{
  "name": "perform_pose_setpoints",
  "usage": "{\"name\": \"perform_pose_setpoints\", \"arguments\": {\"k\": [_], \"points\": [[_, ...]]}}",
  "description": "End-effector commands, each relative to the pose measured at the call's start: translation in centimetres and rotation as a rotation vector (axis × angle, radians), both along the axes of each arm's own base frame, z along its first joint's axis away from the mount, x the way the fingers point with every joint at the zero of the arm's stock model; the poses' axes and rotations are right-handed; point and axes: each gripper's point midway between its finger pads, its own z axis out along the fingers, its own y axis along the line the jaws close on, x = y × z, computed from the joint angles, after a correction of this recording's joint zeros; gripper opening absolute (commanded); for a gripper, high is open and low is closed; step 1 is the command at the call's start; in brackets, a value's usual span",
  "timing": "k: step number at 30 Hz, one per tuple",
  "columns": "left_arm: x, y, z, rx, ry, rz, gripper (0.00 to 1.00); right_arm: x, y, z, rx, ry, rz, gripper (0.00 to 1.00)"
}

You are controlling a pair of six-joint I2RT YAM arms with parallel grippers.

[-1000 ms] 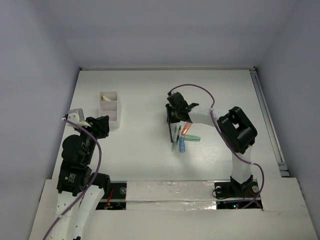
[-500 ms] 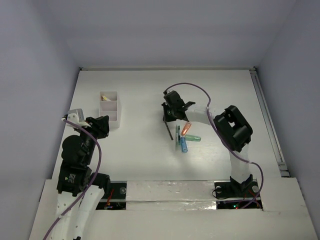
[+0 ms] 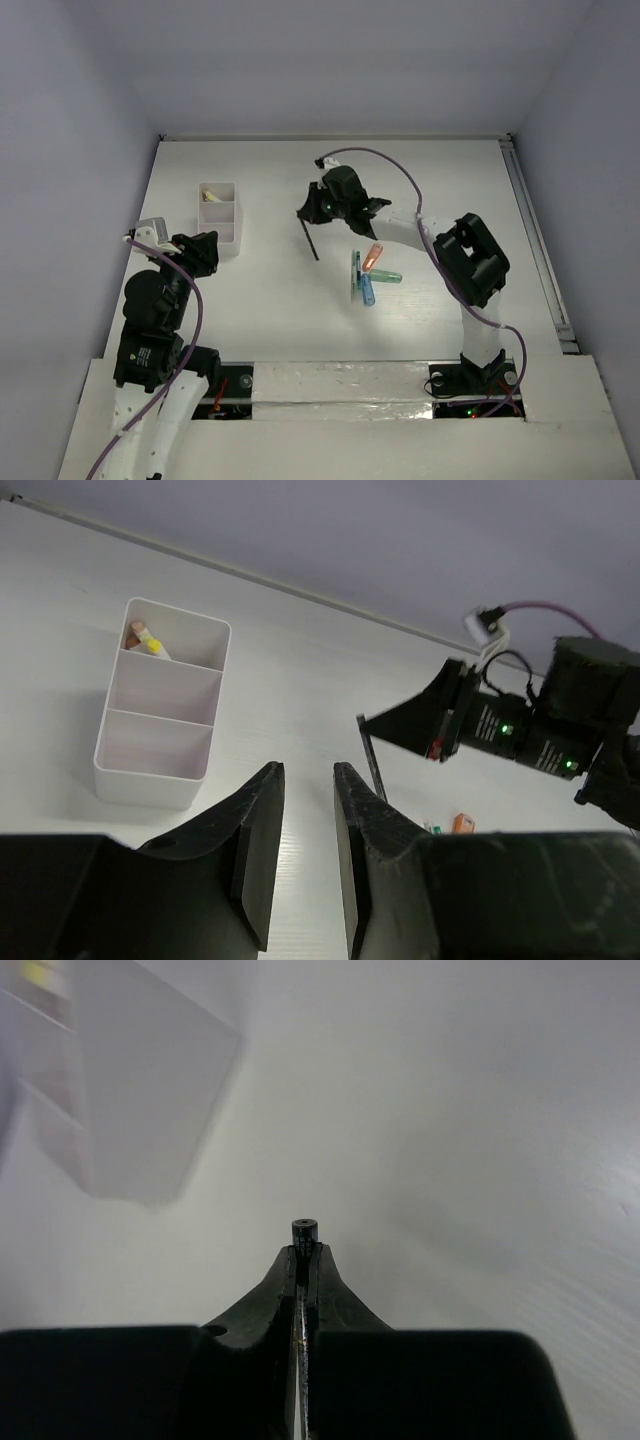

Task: Sort the stationery into containers
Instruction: Pick up the pen from the center of the board, then place the pen in the storage box.

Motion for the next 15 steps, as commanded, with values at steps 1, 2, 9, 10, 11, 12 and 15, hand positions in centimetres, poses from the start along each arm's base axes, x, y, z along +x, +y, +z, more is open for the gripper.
{"name": "perform_pose_setpoints", "arguments": {"k": [1,2,9,10,11,12,15], "points": [[0.3,0.0,0.7,-0.002,-0.031,0.004,0.24,0.1,6.3,14.2,0.403,-0.265,0.147,0.0],[0.3,0.0,0.8,-0.002,-0.032,0.004,0.24,0.2,7.1,16.4,0.468,-0.34,0.159,0.0],[0.3,0.2,0.8,-0.001,-0.031,0.014,0.24,1.3,11.7,21.7,0.767,-0.569,0.275,0.0],[0.3,0.2,0.8,0.0,-0.031,0.014,0.23,0.8,12.5,24.1,0.822,-0.618,0.302,0.0],[0.3,0.3,0.8,0.001,-0.028,0.018,0.23,1.0,13.8,22.6,0.826,-0.617,0.314,0.0],[0.4,0.3,0.8,0.0,-0.025,0.02,0.23,1.4,14.3,22.5,0.824,-0.624,0.321,0.0],[0.4,0.3,0.6,0.002,-0.02,0.021,0.24,2.2,16.6,22.8,0.821,-0.673,0.363,0.0]]}}
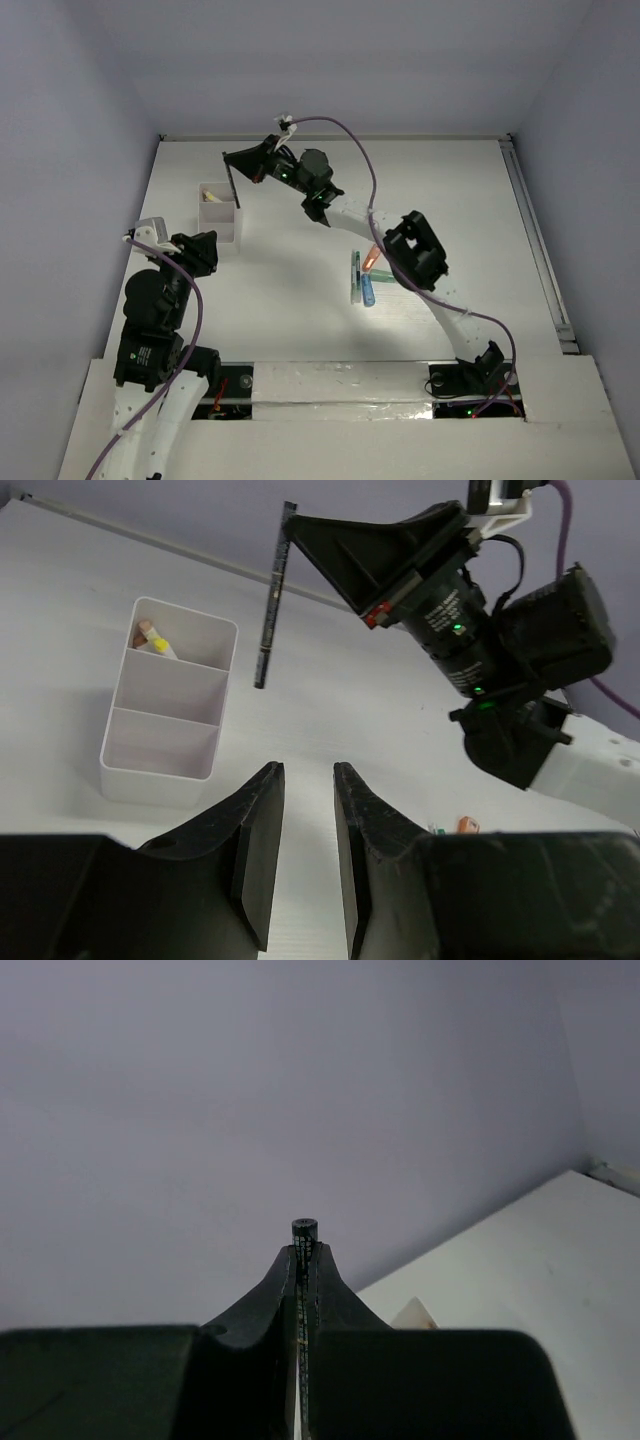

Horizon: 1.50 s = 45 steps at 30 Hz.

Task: Sort the stationery into containers
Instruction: Place the pen in the storage box, then pick up the pen from the center of the board.

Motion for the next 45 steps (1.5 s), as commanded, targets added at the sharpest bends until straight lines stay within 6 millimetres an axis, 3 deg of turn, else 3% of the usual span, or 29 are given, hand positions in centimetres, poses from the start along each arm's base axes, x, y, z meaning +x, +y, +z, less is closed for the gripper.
{"name": "perform_pose_setpoints", "arguments": {"k": [1,2,4,10,11,13,14,27,30,33,34,37,38,39,40,42,43,44,45], "points": [[0.3,0.1,0.7,0.001,-0.024,0.007,0.23,-0.9,1.9,3.0,0.077,-0.145,0.062,0.0],[0.3,0.1,0.7,0.0,-0.022,0.009,0.24,-0.8,2.2,4.6,0.079,-0.182,0.057,0.0],[0.4,0.1,0.5,0.003,-0.015,0.01,0.23,-0.3,3.3,2.5,0.049,-0.177,0.053,0.0],[0.6,0.1,0.3,0.005,-0.004,0.013,0.23,0.0,4.8,0.5,0.021,-0.207,-0.009,0.0],[0.6,0.1,0.3,0.006,-0.003,0.013,0.23,-0.1,5.5,-0.6,-0.003,-0.216,-0.02,0.0],[0.6,0.1,0.3,0.005,-0.004,0.013,0.24,0.0,5.9,-0.5,-0.002,-0.232,-0.051,0.0],[0.6,0.2,0.3,0.005,-0.006,0.015,0.23,0.4,6.1,-1.8,-0.02,-0.224,-0.058,0.0],[0.6,0.3,0.3,0.008,-0.003,0.024,0.23,1.6,5.7,-6.0,-0.059,-0.158,-0.118,0.0],[0.7,0.3,0.1,0.009,0.005,0.022,0.23,1.4,5.5,-6.0,-0.063,-0.164,-0.119,0.01],[0.6,0.3,0.2,0.007,0.0,0.021,0.23,0.8,5.2,-4.7,-0.049,-0.179,-0.104,0.23],[0.6,0.3,0.3,0.008,-0.001,0.021,0.23,0.6,5.2,-5.0,-0.058,-0.174,-0.099,0.35],[0.7,0.4,0.1,0.009,0.003,0.027,0.23,-0.2,4.7,-2.6,-0.046,-0.204,-0.081,0.48],[0.7,0.4,0.2,0.006,0.0,0.024,0.23,-0.4,4.6,-2.8,-0.056,-0.202,-0.079,0.5],[0.6,0.4,0.3,0.007,-0.006,0.024,0.23,-0.9,4.1,-0.8,-0.038,-0.217,-0.08,0.52],[0.6,0.4,0.3,0.007,-0.006,0.024,0.23,-1.2,3.8,-0.2,-0.034,-0.221,-0.079,0.56],[0.6,0.3,0.3,0.007,-0.006,0.022,0.23,-1.7,3.3,-0.1,-0.057,-0.217,-0.072,0.58],[0.6,0.5,0.3,0.007,-0.006,0.03,0.23,-2.3,2.7,1.9,-0.04,-0.236,-0.072,0.59],[0.6,0.5,0.4,0.006,-0.01,0.027,0.23,-2.6,2.4,0.9,-0.06,-0.225,-0.068,0.6],[0.6,0.4,0.4,0.005,-0.013,0.024,0.24,-3.4,1.6,1.8,-0.063,-0.231,-0.068,0.6]]}}
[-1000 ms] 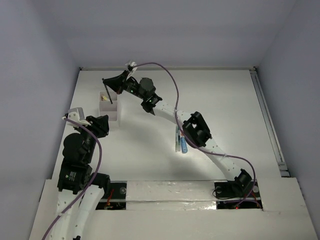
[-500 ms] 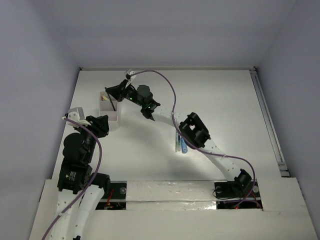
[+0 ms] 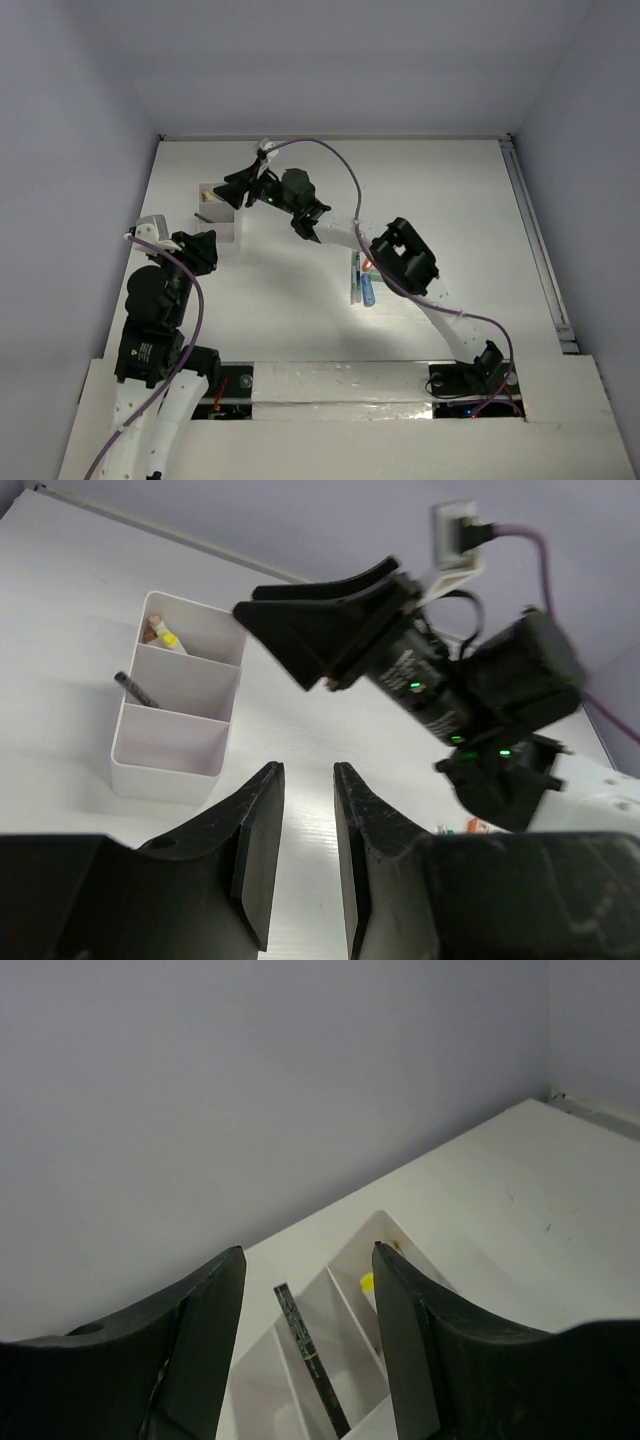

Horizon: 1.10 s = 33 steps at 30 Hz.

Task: Sort the stationery into containers
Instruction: Pick up the pen from the center of the board.

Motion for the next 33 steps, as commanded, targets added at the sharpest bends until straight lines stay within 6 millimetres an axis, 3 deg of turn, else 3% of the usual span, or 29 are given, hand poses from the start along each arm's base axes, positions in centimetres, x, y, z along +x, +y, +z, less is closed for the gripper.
{"name": "perform_pose_setpoints", "arguments": {"k": [1,4,5,6,7,8,9,10,11,12,13,14,16,17,18,19,21,24,25,29,31,33], "points": [[0.1,0.1,1.0,0.0,-0.039,0.0,0.24,-3.1,-2.9,12.2,0.146,-0.171,0.013,0.6],[0.1,0.0,1.0,-0.002,-0.039,-0.005,0.24,-4.0,-3.9,11.2,0.096,-0.133,0.016,0.58],[0.1,-0.1,1.0,-0.004,-0.04,-0.006,0.23,-4.8,-4.9,12.9,0.105,-0.141,0.015,0.54],[0.1,-0.1,1.0,-0.002,-0.039,-0.008,0.23,-5.1,-5.4,12.6,0.088,-0.118,0.01,0.48],[0.1,-0.1,1.0,-0.003,-0.042,-0.009,0.24,-5.3,-5.9,10.2,0.032,-0.067,-0.001,0.28],[0.1,-0.2,1.0,-0.003,-0.042,-0.012,0.24,-5.8,-6.8,10.3,-0.008,-0.038,-0.016,0.17],[0.1,-0.2,1.0,-0.003,-0.042,-0.014,0.24,-5.6,-7.6,9.1,-0.047,0.001,-0.053,0.09],[0.1,-0.2,1.0,-0.003,-0.042,-0.017,0.23,-5.8,-8.4,6.1,-0.118,0.053,-0.073,0.0],[0.0,-0.2,1.0,-0.003,-0.043,-0.017,0.24,-6.0,-9.4,3.4,-0.214,0.109,-0.099,0.0],[0.0,-0.3,1.1,-0.003,-0.048,-0.02,0.24,-6.1,-10.8,3.3,-0.247,0.129,-0.148,0.0],[-0.1,-0.3,1.2,-0.005,-0.052,-0.022,0.24,-6.4,-11.8,1.8,-0.3,0.163,-0.17,0.0],[0.0,-0.3,1.2,-0.003,-0.051,-0.022,0.24,-6.9,-14.1,-2.7,-0.42,0.257,-0.203,0.0],[-0.1,-0.4,1.2,-0.003,-0.051,-0.025,0.24,-6.9,-17.7,-4.1,-0.483,0.32,-0.286,0.0],[-0.1,-0.4,1.3,-0.006,-0.057,-0.028,0.24,-8.0,-20.2,-7.6,-0.572,0.396,-0.308,0.0],[-0.1,-0.4,1.4,-0.004,-0.061,-0.029,0.24,-8.1,-21.9,-8.4,-0.602,0.42,-0.347,0.0],[-0.2,-0.6,1.5,-0.004,-0.063,-0.04,0.24,-7.8,-24.0,-7.6,-0.606,0.424,-0.409,0.0],[-0.1,-0.7,1.2,-0.003,-0.054,-0.043,0.24,-8.9,-27.4,-9.8,-0.711,0.475,-0.481,0.0],[-0.1,-0.8,1.4,-0.004,-0.061,-0.049,0.24,-8.9,-31.0,-10.5,-0.815,0.508,-0.572,0.05],[-0.1,-0.8,1.4,-0.003,-0.062,-0.049,0.24,-9.0,-31.5,-11.0,-0.843,0.517,-0.587,0.16],[-0.2,-0.8,1.4,-0.004,-0.061,-0.049,0.24,-9.0,-33.3,-13.0,-0.89,0.594,-0.619,0.34],[-0.2,-0.8,1.5,-0.005,-0.066,-0.048,0.24,-8.5,-33.8,-13.6,-0.896,0.616,-0.627,0.35],[-0.1,-0.7,1.3,-0.006,-0.06,-0.045,0.24,-8.5,-33.4,-14.2,-0.907,0.629,-0.607,0.29]]}}
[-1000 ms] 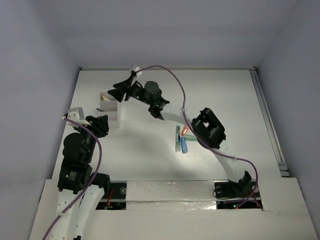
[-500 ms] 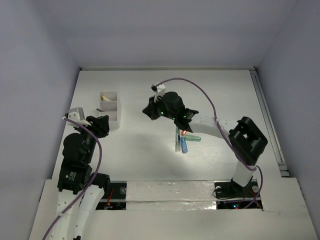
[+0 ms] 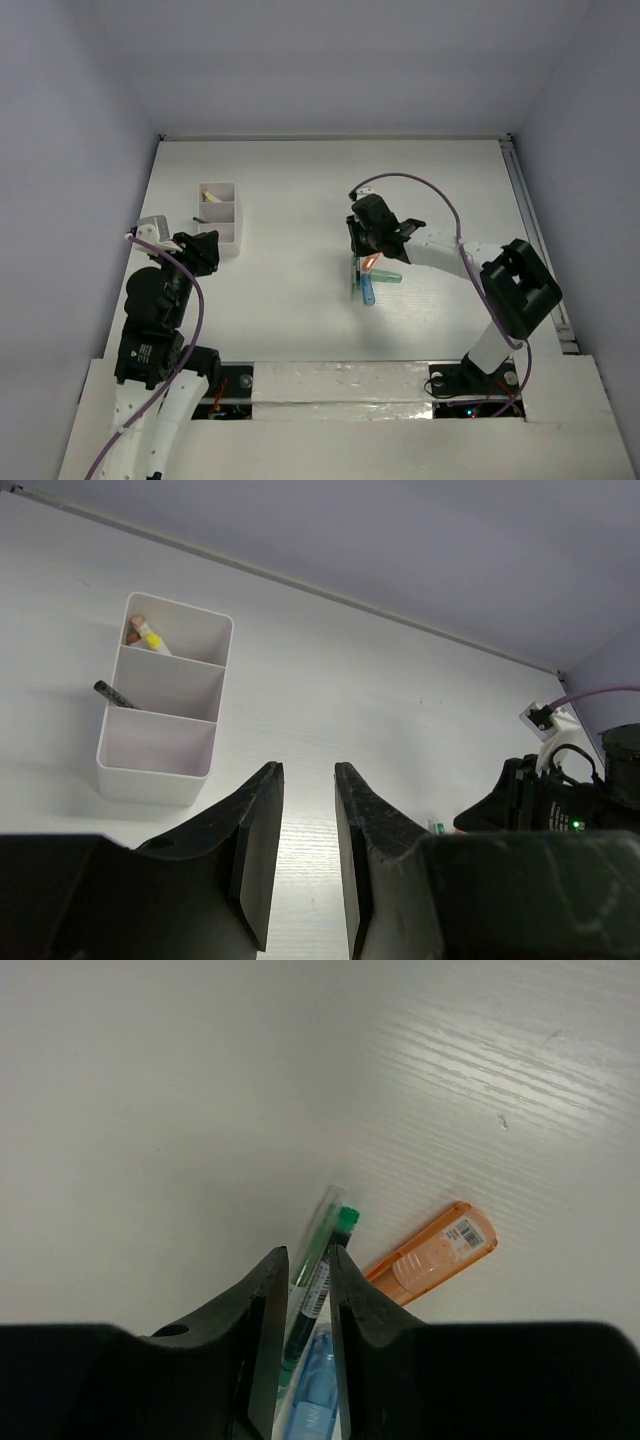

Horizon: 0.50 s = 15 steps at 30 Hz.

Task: Sort the stationery into containers
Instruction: Pick up the pen from the center of the board.

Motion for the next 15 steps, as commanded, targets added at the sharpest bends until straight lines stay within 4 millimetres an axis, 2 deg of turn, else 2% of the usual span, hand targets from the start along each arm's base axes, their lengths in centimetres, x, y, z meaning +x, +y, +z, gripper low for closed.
{"name": "perform_pose_setpoints", "arguments": {"k": [1,9,15], "points": [[0.1,-0.2,0.9,0.0,-0.045,-0.012,0.24,0.7,-0.3,-0.2,-0.017,0.022,-0.02,0.25],[0.1,-0.1,1.0,-0.001,-0.046,-0.004,0.24,1.1,0.9,-0.8,-0.007,0.046,0.01,0.21],[0.0,-0.2,1.0,0.0,-0.046,-0.008,0.24,1.0,1.0,-2.4,-0.023,0.083,0.011,0.22]]}}
